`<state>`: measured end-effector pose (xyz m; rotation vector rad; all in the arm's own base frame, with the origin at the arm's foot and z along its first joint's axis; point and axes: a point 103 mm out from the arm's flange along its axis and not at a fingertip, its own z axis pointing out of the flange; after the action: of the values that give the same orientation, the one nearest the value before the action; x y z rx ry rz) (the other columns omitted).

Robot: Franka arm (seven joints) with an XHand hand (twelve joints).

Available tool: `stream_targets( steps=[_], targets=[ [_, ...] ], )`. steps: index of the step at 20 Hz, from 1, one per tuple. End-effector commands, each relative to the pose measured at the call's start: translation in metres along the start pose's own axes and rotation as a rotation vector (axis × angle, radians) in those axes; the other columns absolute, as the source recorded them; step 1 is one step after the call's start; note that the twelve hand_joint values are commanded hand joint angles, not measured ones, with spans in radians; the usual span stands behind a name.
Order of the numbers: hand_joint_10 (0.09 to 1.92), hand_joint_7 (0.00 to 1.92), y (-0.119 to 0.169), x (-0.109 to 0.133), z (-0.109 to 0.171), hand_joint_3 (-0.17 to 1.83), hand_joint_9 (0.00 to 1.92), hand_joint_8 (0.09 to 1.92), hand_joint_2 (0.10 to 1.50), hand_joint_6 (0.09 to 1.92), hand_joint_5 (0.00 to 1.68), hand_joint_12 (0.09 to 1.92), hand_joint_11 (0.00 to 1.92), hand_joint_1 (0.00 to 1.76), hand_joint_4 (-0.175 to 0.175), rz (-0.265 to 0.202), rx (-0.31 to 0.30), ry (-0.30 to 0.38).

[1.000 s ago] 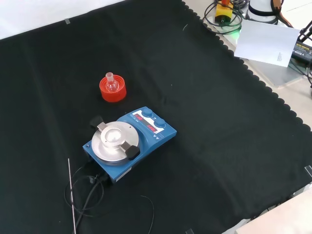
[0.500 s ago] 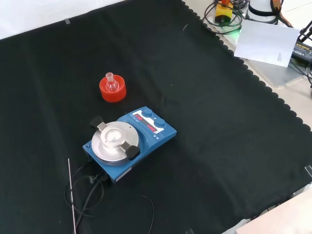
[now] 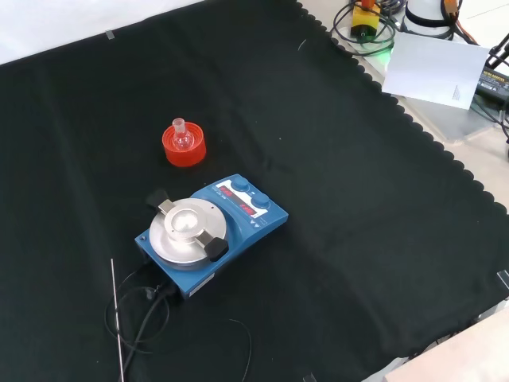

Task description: Pick up the round-bottom flask.

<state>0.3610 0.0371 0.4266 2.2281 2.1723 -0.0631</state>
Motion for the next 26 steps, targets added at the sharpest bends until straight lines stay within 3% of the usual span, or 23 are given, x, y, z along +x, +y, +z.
stream_targets(
  steps=[1,10,18,22,26],
  targets=[
    [0.66,0.26,0.109,-0.075,0.072,0.25,0.36,0.56,1.09,0.09,0.4,1.34,0.0,0.39,-0.022,0.114,0.053,0.182],
    [0.66,0.26,0.135,-0.101,0.12,0.27,0.37,0.58,1.06,0.09,0.4,1.37,0.0,0.42,-0.024,0.155,0.079,0.243],
    [0.66,0.26,0.149,-0.114,0.162,0.47,0.39,0.6,0.88,0.09,0.4,1.38,0.03,0.59,-0.026,0.146,0.042,0.366],
    [0.66,0.25,0.153,-0.119,0.184,0.53,0.4,0.61,0.82,0.09,0.41,1.39,0.03,0.64,-0.027,0.166,0.036,0.459],
    [0.65,0.25,0.158,-0.12,0.205,0.58,0.4,0.61,0.76,0.09,0.44,1.38,0.03,0.69,-0.029,0.168,0.04,0.489]
  ],
)
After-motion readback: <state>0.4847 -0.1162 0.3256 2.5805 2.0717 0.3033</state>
